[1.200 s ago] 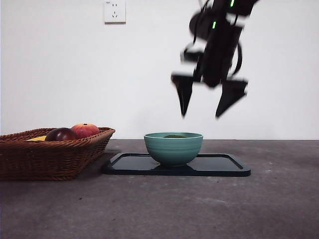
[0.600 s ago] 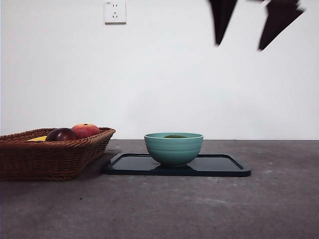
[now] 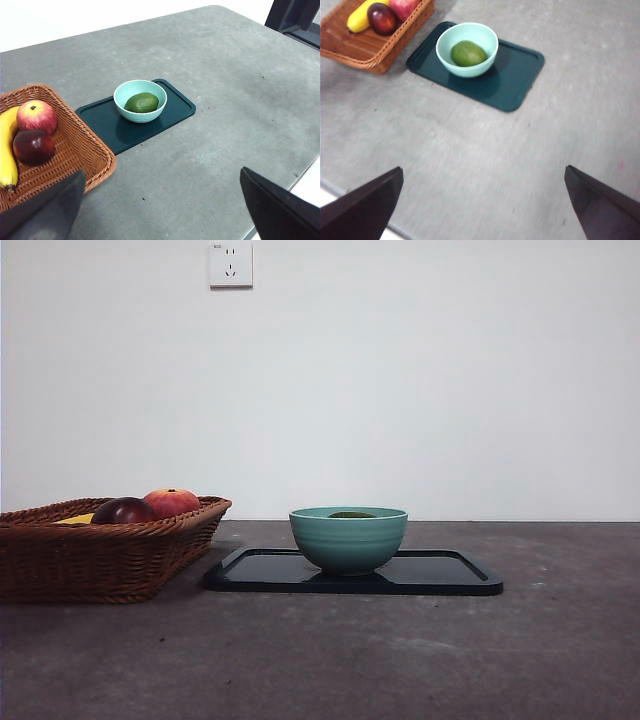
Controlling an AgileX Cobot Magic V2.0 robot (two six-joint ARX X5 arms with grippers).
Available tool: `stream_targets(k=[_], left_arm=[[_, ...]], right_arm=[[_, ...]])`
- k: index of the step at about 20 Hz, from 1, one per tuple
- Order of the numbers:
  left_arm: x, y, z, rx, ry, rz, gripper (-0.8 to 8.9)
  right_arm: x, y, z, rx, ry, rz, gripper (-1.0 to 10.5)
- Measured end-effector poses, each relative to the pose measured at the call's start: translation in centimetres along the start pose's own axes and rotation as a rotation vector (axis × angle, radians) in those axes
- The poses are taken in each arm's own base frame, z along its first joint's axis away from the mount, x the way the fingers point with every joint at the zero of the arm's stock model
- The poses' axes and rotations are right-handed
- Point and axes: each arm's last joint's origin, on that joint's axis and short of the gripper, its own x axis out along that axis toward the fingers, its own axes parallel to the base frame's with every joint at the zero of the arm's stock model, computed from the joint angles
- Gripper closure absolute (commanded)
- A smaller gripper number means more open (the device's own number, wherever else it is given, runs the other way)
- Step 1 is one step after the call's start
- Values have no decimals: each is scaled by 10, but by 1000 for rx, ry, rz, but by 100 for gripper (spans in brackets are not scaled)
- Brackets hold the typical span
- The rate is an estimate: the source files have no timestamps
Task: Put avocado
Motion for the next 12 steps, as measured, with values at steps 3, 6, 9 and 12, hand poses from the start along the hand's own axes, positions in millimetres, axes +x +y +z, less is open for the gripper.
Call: stream_targets(k=[3, 6, 9, 12], left_arm=[[0, 0, 0, 0, 0, 0, 316], [0, 0, 0, 0, 0, 0, 316], [0, 0, 0, 0, 0, 0, 316], [0, 0, 0, 0, 0, 0, 316]], right_arm=[[-24, -5, -25, 31, -72, 20, 428], [-36, -7, -35, 35, -123, 31, 428], [-37, -7, -36, 33, -120, 56, 428], [-36, -7, -36, 33, -119, 62, 428]])
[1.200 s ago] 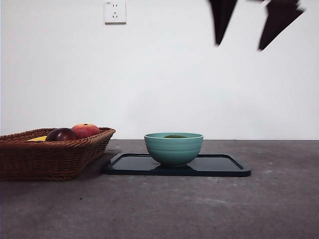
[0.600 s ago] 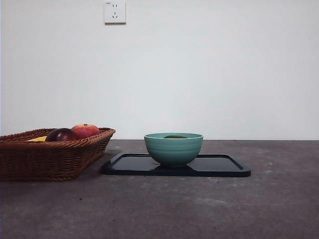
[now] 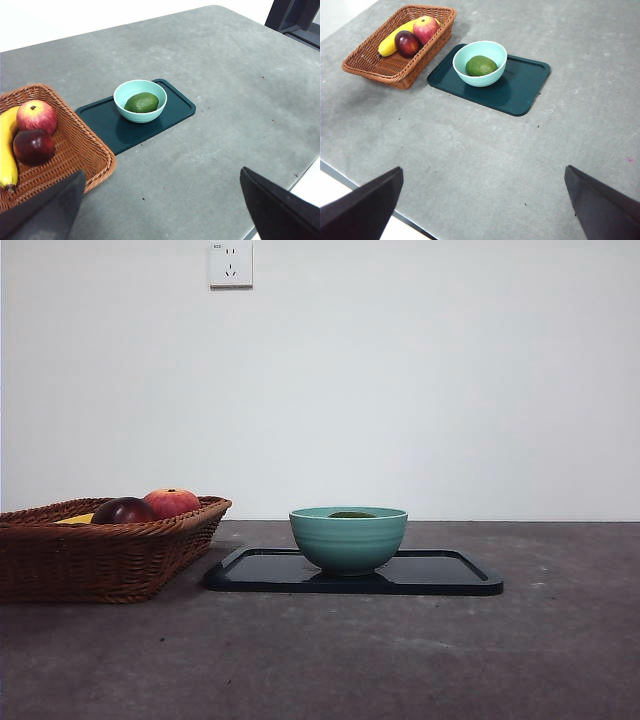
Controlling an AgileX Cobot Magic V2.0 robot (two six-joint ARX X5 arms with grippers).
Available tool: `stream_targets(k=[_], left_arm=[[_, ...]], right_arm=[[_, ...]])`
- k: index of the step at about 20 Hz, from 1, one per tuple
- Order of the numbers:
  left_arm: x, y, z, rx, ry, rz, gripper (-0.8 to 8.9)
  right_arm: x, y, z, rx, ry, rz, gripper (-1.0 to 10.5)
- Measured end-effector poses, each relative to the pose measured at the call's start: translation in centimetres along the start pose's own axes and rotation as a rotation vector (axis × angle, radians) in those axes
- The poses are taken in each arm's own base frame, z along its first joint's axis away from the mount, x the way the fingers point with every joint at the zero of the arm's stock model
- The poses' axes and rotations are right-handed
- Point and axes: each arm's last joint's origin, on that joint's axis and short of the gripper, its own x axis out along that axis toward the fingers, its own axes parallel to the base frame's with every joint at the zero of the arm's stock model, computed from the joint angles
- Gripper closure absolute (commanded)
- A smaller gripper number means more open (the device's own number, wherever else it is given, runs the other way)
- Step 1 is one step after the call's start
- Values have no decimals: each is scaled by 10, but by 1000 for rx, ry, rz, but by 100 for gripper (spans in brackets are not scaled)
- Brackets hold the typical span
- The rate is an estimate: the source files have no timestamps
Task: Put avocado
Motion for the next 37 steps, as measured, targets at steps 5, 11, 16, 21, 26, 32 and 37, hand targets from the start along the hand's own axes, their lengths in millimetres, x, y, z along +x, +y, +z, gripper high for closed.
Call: stream_targets(k=[5, 11, 16, 21, 26, 32, 37], left_arm=[[0, 0, 0, 0, 0, -5, 794], [0, 0, 0, -4, -1, -8, 794], [0, 0, 0, -4, -1, -8, 794], [7, 7, -3, -52, -7, 76, 794], [34, 36, -38, -148, -102, 362, 794], [63, 60, -105, -108, -155, 619, 794], [85, 68, -155, -85, -204, 656, 794]], right_arm=[[0, 0, 0, 6, 0, 2, 976], [0, 1, 2, 5, -16, 17, 913], [0, 1, 2, 5, -16, 17, 913], [0, 1, 2, 5, -16, 17, 913], [0, 1, 2, 5, -16, 17, 913], [0, 1, 2, 5, -16, 18, 913], [0, 1, 2, 5, -16, 17, 913]])
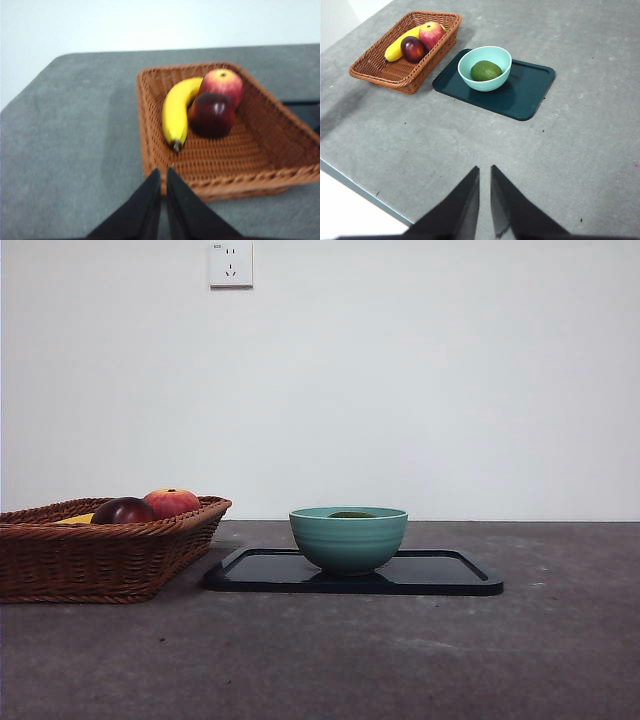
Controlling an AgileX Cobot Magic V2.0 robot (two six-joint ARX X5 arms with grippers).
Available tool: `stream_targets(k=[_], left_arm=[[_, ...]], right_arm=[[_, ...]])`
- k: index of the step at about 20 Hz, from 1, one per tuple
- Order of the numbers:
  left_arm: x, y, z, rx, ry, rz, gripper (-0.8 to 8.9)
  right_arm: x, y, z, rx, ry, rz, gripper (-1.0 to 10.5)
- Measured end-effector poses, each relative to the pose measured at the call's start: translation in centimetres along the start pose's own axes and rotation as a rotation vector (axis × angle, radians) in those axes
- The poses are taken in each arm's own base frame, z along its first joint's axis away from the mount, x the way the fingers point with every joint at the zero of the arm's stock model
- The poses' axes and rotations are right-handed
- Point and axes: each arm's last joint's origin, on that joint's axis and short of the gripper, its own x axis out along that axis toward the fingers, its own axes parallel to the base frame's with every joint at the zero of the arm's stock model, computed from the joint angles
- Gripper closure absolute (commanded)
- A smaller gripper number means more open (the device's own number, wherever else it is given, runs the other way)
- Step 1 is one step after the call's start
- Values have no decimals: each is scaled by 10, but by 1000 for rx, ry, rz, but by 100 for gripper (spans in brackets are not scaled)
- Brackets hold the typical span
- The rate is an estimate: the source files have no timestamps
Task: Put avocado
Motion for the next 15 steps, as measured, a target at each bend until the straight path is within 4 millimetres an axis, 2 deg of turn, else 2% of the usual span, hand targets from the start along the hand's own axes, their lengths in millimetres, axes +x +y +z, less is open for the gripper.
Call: stream_targets(k=[4, 15], left_arm=[[4, 0, -15, -9, -11, 12, 794], [6, 3, -17, -56, -33, 36, 794]], right_arm=[[0, 0, 0, 0, 1, 1, 913], [0, 0, 0, 0, 1, 1, 913]])
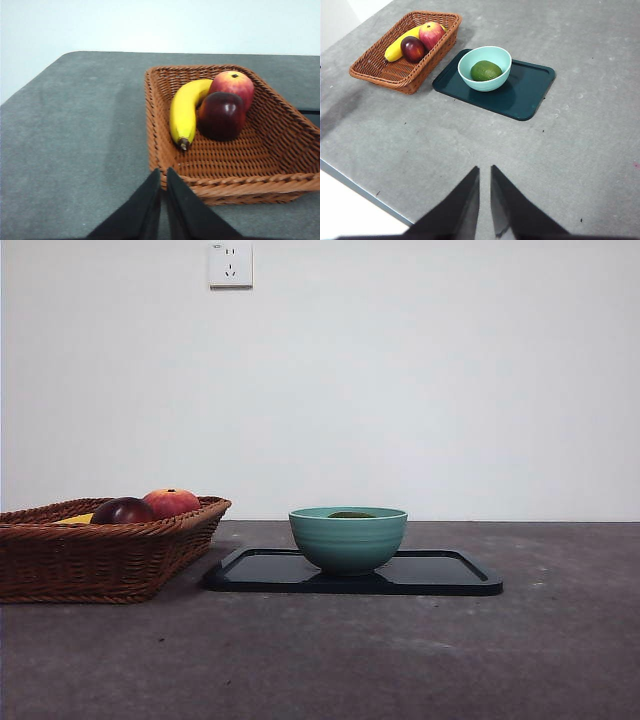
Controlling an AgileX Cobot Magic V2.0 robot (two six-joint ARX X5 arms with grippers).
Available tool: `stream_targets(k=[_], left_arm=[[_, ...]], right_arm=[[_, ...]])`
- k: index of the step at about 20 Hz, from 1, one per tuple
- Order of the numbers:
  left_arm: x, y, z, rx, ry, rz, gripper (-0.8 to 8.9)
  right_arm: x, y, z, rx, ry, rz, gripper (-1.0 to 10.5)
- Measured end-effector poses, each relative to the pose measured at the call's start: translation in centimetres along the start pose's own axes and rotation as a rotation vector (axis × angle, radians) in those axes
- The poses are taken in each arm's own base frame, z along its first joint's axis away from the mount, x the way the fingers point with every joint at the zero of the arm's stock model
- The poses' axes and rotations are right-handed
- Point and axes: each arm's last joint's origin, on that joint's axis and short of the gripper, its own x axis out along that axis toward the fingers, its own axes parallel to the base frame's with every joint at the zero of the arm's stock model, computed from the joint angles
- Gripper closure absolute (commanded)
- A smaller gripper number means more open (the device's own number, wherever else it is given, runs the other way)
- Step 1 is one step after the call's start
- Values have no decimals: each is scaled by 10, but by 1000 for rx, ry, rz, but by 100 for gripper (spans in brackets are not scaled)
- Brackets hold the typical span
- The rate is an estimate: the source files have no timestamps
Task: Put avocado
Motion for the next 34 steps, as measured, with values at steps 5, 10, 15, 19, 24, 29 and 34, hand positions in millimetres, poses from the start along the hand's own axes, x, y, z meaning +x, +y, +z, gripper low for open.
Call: stream_targets(k=[5, 10, 15, 19, 24, 29, 34], left_arm=[[0, 1, 0, -1, 0, 6, 794], [0, 1, 0, -1, 0, 6, 794], [0, 1, 0, -1, 0, 6, 794], [0, 1, 0, -1, 0, 6, 794], [0, 1, 0, -1, 0, 6, 794], [0, 1, 0, -1, 0, 6, 794], [0, 1, 0, -1, 0, 6, 794]], right_arm=[[0, 0, 0, 0, 0, 0, 913], [0, 0, 0, 0, 0, 0, 913], [0, 0, 0, 0, 0, 0, 913], [-1, -1, 0, 14, -18, -55, 913], [26, -14, -2, -55, -284, -305, 913], [82, -50, -37, -150, -561, -396, 913], [111, -69, -71, -133, -554, -465, 913]])
